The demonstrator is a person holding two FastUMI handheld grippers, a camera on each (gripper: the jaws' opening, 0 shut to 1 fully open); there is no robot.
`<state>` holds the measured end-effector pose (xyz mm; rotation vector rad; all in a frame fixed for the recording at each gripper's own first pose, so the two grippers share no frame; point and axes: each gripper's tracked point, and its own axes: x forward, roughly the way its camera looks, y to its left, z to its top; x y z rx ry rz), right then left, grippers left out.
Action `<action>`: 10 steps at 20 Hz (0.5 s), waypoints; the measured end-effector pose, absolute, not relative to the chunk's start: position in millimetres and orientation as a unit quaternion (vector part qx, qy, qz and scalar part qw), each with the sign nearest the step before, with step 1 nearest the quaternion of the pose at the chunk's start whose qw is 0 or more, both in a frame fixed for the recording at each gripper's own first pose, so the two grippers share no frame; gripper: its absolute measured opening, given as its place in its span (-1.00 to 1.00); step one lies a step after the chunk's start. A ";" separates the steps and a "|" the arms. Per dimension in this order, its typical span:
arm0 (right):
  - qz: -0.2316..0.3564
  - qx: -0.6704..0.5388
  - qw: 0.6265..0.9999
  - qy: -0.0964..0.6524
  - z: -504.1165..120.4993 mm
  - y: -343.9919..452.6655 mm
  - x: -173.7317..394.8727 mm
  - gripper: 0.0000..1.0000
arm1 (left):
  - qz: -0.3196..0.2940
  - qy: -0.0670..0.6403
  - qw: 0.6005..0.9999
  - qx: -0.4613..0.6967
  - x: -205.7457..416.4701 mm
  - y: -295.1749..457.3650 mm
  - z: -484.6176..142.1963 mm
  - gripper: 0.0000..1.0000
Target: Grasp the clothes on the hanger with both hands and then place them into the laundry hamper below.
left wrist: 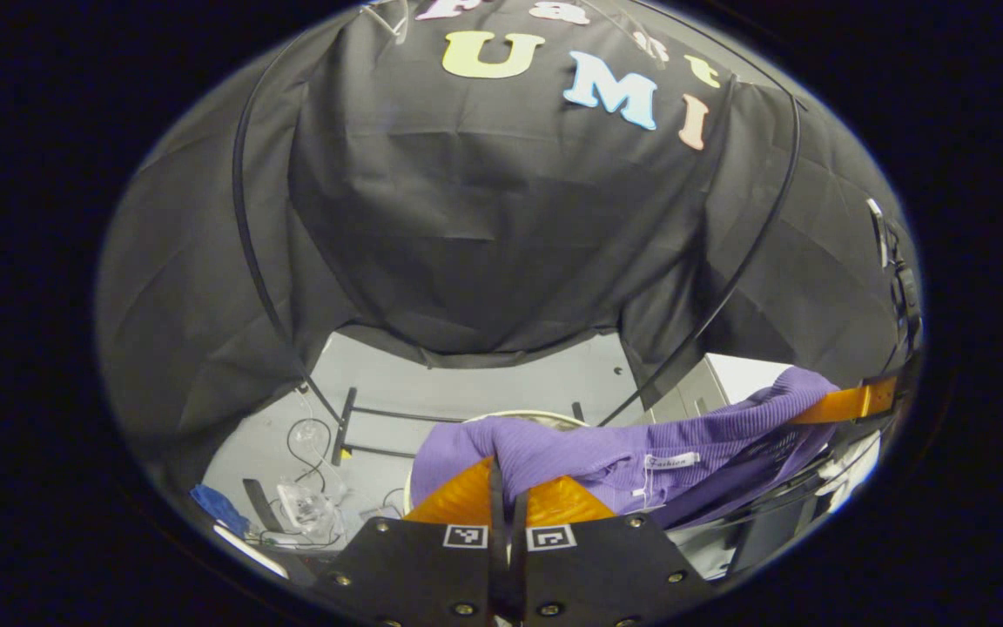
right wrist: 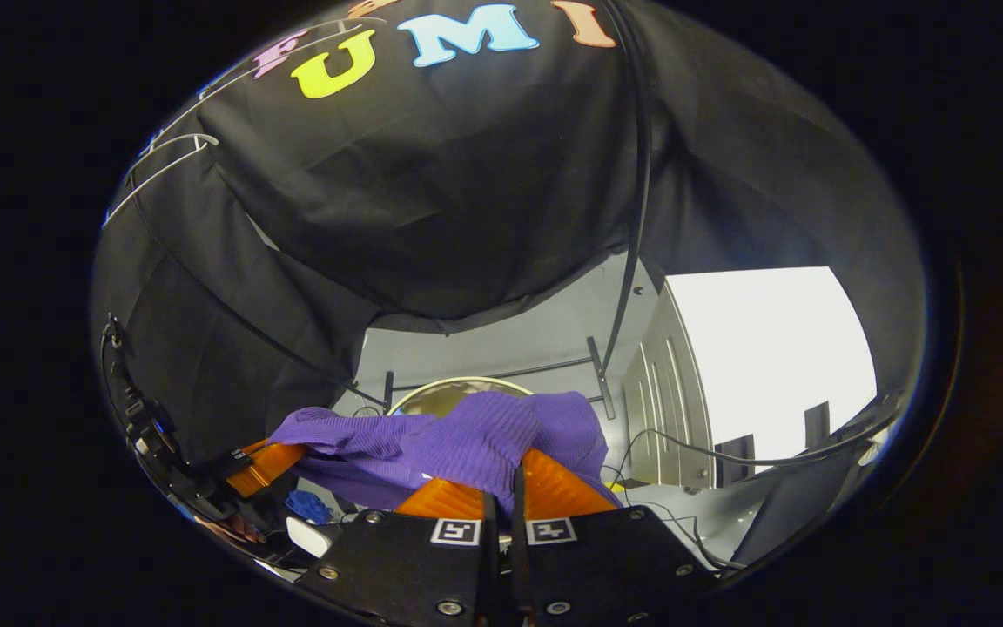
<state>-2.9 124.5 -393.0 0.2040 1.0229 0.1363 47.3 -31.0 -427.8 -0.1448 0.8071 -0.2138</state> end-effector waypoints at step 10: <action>0.056 0.065 0.865 0.495 -394.0 130.5 -6.1 -0.80 | -0.118 0.409 0.903 -0.058 44.4 -30.7 -437.8 -0.89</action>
